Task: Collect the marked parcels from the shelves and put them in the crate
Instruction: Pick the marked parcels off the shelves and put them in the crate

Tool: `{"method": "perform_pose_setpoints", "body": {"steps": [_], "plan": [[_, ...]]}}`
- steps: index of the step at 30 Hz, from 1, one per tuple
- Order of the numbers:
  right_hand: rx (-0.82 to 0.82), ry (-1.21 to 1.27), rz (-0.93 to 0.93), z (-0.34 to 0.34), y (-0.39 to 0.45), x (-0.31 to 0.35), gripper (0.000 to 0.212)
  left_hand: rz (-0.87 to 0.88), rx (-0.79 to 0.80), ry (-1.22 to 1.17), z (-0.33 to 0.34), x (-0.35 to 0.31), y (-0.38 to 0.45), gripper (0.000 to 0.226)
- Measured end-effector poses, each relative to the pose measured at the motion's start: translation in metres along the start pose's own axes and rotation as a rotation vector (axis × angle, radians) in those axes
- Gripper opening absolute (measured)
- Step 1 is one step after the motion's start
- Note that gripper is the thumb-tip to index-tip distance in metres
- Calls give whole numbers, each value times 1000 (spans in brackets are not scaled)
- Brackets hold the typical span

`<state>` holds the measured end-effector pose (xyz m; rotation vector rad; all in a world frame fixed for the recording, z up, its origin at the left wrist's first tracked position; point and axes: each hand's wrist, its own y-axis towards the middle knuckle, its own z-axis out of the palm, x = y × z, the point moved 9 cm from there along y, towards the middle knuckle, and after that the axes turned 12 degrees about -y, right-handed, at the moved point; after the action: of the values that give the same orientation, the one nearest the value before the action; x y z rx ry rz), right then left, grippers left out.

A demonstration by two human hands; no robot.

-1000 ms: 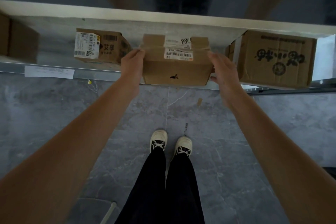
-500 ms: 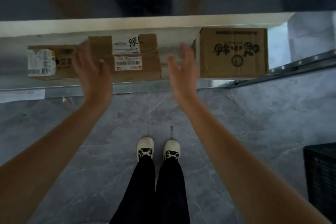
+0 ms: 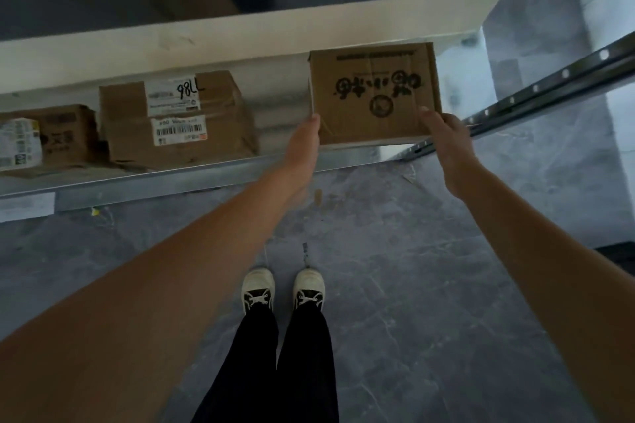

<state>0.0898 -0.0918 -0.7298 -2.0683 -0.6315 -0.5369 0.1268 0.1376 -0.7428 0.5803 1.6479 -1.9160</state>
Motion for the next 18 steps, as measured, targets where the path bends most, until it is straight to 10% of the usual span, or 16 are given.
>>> {"method": "perform_pose_setpoints", "body": {"steps": [6,18], "plan": [[44,268,-58,-6,-23,9,39,203,-239,-276,-50,-33,-15,28],[41,235,-99,-6,-37,6,34,255,-156,-174,-44,-50,-29,36]]}}
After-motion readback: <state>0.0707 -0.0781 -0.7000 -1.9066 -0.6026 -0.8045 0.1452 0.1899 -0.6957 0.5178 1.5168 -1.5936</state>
